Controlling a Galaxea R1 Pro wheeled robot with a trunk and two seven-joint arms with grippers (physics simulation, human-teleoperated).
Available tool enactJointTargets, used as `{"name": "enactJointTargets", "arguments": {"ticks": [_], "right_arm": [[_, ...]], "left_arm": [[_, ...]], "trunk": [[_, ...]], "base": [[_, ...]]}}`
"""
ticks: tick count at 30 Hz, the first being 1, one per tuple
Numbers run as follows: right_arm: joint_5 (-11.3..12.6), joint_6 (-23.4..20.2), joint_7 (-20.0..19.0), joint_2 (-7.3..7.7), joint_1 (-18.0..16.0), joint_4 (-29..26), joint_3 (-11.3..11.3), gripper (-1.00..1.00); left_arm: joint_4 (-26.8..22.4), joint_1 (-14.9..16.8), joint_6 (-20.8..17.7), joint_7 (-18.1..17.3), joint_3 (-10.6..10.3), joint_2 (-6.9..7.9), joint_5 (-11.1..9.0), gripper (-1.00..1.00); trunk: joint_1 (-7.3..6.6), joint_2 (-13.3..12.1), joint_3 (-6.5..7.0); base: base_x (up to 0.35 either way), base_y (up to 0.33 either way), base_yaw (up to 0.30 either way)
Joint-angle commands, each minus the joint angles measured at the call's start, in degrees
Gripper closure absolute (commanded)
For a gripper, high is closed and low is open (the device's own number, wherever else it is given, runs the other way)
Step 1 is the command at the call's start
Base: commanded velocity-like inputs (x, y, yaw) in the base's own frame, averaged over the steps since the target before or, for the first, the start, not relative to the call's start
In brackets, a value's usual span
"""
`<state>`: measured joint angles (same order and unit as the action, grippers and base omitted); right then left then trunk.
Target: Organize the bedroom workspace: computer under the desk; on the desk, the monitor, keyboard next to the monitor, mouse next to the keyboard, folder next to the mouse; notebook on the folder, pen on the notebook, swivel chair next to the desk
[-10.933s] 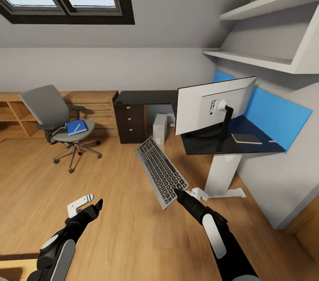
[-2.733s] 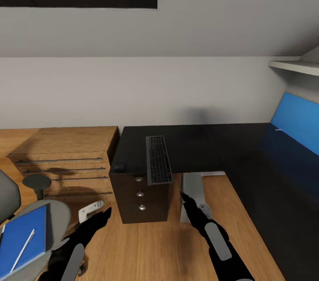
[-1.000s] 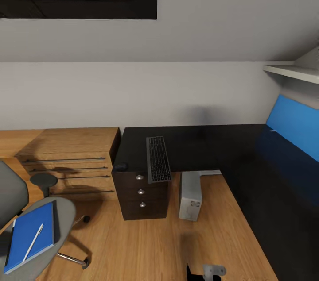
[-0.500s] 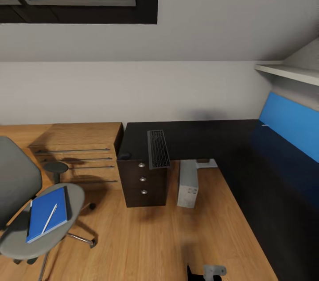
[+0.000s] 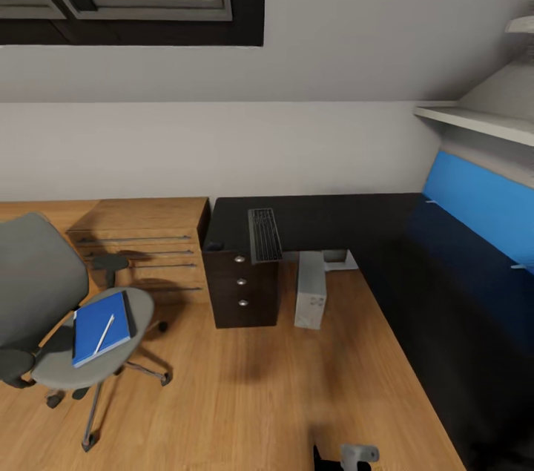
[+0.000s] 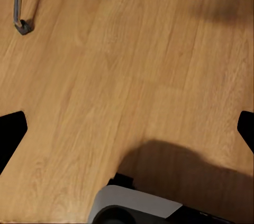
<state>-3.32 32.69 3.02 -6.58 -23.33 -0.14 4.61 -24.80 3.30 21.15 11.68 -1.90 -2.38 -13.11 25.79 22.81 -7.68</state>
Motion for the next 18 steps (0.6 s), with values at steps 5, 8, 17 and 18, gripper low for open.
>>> {"name": "enactJointTargets", "arguments": {"ticks": [5,8,17,18], "right_arm": [[-0.37,0.18,0.14,-0.02,-0.05,0.04,0.46,-1.00],[-0.32,0.18,0.14,-0.02,-0.05,0.04,0.47,-1.00],[-0.28,0.18,0.14,-0.02,-0.05,-0.01,0.49,-1.00],[-0.28,0.18,0.14,-0.02,-0.05,-0.02,0.49,-1.00]], "left_arm": [[0.01,0.04,0.01,0.24,-0.21,0.01,-0.25,-1.00],[0.01,0.04,-0.02,0.26,-0.21,-0.01,-0.25,-1.00],[0.04,0.04,-0.10,0.27,-0.21,-0.23,-0.25,-1.00],[0.05,0.04,-0.11,0.27,-0.21,-0.27,-0.23,-1.00]], "trunk": [[-0.01,0.10,-0.11],[-0.01,0.10,-0.11],[-0.01,0.10,-0.11],[-0.01,0.10,-0.11]], "base": [[-0.342,-0.075,0.000],[-0.342,-0.101,0.000],[-0.331,-0.145,0.000],[-0.303,-0.208,0.000]]}}
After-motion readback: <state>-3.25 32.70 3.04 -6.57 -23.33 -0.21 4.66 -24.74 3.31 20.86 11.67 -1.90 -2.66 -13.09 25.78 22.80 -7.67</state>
